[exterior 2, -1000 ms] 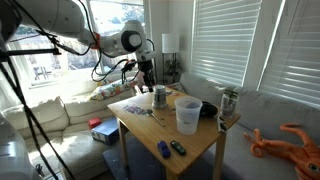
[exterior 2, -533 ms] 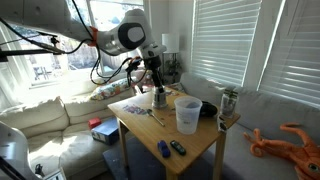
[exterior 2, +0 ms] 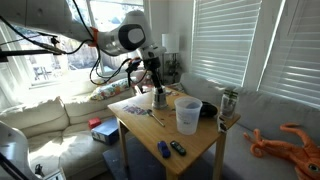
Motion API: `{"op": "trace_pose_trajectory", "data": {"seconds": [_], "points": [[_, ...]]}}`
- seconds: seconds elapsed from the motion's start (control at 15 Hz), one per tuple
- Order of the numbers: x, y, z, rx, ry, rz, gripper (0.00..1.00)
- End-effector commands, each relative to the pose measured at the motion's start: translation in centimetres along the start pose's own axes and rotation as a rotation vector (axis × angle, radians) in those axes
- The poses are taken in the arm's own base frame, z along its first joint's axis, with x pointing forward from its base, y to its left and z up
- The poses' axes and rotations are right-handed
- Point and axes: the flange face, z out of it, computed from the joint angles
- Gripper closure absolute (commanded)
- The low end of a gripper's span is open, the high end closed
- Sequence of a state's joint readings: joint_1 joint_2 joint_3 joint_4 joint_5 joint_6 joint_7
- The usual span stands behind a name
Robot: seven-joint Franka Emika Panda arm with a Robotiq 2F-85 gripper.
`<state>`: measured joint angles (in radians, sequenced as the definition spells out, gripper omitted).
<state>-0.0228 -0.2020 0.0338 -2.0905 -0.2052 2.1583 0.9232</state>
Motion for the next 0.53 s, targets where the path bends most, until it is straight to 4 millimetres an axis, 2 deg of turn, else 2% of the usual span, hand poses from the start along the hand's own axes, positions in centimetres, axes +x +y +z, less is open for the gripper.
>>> {"op": "trace_pose_trajectory", "data": {"seconds": [0.0, 0.33, 0.47], "points": [[2.6, 2.3, -1.1, 0.02, -0.055, -0.037, 0.0], [7.4, 8.2, -3.0, 0.02, -0.06, -0.087, 0.0], [9.1, 10.7, -3.0, 0.009, -0.066, -0.1, 0.0]]}}
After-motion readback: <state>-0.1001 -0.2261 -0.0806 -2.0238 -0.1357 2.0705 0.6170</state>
